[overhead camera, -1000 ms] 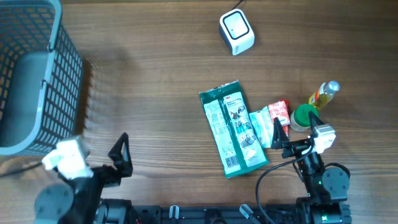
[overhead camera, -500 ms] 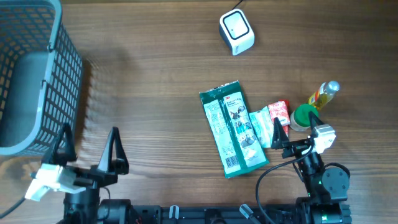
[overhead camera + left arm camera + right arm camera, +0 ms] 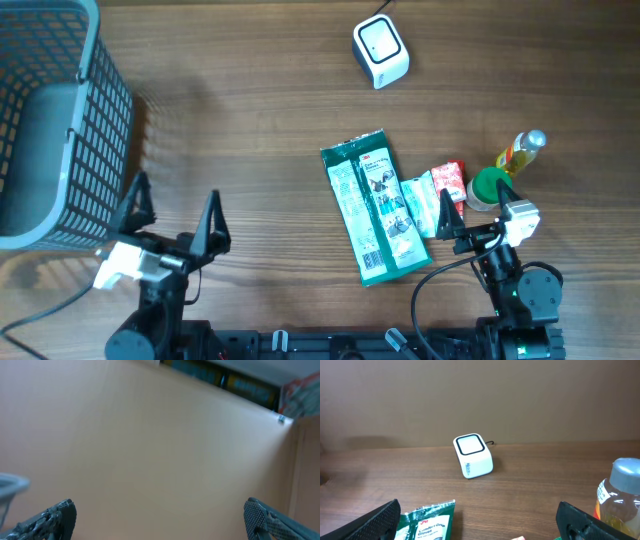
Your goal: Scan the item barcode
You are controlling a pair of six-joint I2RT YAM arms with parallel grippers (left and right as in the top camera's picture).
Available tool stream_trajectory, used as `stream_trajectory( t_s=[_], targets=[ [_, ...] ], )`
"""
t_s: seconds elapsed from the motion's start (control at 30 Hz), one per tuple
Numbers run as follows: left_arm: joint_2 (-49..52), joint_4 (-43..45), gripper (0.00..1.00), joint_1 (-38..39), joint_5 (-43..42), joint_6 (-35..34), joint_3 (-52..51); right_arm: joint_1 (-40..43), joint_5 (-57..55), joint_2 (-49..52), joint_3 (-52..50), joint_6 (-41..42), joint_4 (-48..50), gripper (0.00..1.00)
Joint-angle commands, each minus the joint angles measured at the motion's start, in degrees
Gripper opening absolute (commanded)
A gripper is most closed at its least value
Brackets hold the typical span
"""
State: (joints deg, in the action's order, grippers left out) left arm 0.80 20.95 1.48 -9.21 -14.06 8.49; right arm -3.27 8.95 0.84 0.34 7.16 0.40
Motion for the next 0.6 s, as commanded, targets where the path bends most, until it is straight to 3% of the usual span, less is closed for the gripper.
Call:
stream_trajectory(
  t_s=[0.0,0.2,0.57],
  targets=[
    [-0.59,0.7,1.0,0.07,-0.5,-0.31,-4.57,0.28,-0.5,-0.57,-0.04,-1.16,0.17,1.0],
    [-0.59,-1.66,1.0,0.07,0.59,-0.28,-8.17,0.28,-0.5,-0.57,-0.04,-1.14,0.17,1.0],
    [-0.59,-23.69,1.0,0.07,1.42,0.46,-8.17,0.28,-0.52,-0.57,-0.04,-1.16,0.17,1.0]
  ],
)
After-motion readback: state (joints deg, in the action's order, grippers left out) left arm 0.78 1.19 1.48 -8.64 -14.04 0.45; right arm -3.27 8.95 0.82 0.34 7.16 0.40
